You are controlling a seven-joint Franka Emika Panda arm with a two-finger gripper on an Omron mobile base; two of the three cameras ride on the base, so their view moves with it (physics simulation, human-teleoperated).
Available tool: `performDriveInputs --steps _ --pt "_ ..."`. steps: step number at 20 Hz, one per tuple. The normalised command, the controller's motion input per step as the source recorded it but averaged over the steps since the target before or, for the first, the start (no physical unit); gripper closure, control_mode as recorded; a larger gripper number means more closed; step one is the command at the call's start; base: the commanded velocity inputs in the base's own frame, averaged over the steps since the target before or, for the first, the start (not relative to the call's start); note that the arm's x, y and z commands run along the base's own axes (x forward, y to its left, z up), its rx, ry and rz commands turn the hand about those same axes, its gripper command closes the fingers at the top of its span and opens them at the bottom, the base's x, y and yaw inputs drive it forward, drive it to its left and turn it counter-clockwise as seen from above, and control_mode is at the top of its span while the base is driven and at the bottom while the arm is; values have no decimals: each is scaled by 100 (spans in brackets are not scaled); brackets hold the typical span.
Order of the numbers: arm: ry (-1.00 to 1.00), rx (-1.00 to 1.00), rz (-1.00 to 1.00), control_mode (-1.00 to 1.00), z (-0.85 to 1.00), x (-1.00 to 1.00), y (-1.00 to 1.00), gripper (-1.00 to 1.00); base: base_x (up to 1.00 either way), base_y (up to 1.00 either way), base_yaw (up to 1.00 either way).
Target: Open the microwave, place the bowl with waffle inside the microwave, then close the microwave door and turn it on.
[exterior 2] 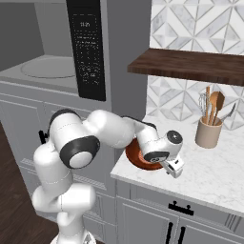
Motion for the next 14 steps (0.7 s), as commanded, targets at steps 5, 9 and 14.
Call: performDriveInputs --steps 5,9,14 --pt "-4 0 0 -100 -16 0 0 -100 0 0 0" --pt "-3 0 0 -100 -12 0 0 100 0 0 0" --pt "-6 1 0 -100 -3 0 0 100 0 0 0"
